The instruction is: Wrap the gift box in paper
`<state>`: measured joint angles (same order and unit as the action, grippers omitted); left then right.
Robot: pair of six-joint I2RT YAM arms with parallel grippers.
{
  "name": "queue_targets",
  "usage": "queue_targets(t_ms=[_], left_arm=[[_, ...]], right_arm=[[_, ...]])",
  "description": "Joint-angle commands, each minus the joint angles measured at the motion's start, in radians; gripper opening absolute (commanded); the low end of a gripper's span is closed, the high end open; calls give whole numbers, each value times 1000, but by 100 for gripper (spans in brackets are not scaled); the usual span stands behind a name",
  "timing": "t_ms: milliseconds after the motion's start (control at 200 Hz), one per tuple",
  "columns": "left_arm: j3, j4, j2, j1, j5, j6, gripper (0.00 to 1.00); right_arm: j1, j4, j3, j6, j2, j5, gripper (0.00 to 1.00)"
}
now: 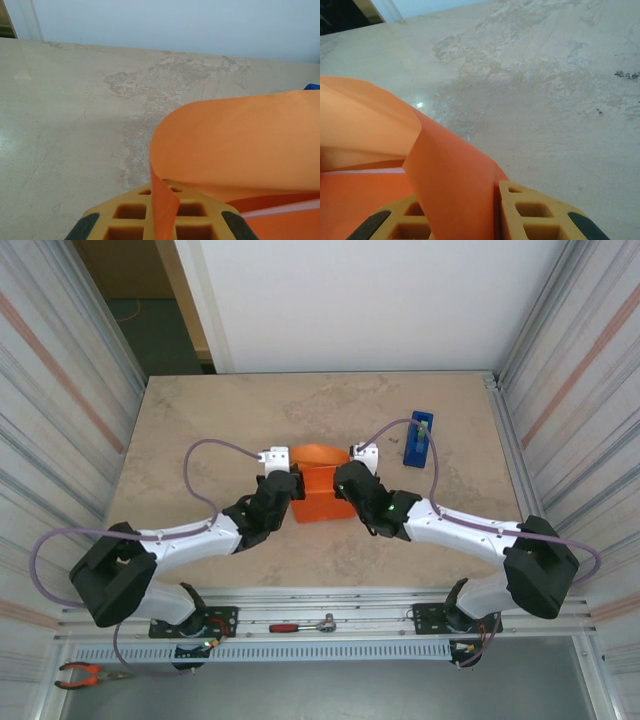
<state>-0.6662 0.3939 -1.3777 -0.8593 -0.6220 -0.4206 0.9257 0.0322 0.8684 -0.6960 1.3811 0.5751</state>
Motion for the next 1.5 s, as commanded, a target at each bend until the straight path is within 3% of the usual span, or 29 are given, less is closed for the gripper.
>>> queue_targets(t_ms=[0, 195, 306, 521, 772, 1062, 1348, 1498], left_arm=[[-43, 32, -10, -14, 57, -6, 8], [-8, 37, 121, 37, 140, -29, 41], [35, 26, 226, 53, 131, -48, 57], [98, -35, 337, 42, 104, -88, 66], [78, -4, 225, -6, 91, -76, 70], [-9, 26, 48, -4, 47, -15, 67], [0, 7, 18, 0, -5, -35, 28], [19, -10, 24, -8, -24, -51, 20]], right_arm=[[-7, 57, 18, 12, 21, -43, 0], [-13, 63, -21, -32, 27, -56, 0], [-13, 73, -22, -38, 29, -58, 0], [-11, 74, -34, -60, 38, -65, 0], [-8, 75, -37, -69, 43, -70, 0], [-7, 80, -43, -73, 35, -74, 0], [-8, 85, -46, -82, 16, -99, 0], [-43, 109, -7, -62, -46, -190, 35]])
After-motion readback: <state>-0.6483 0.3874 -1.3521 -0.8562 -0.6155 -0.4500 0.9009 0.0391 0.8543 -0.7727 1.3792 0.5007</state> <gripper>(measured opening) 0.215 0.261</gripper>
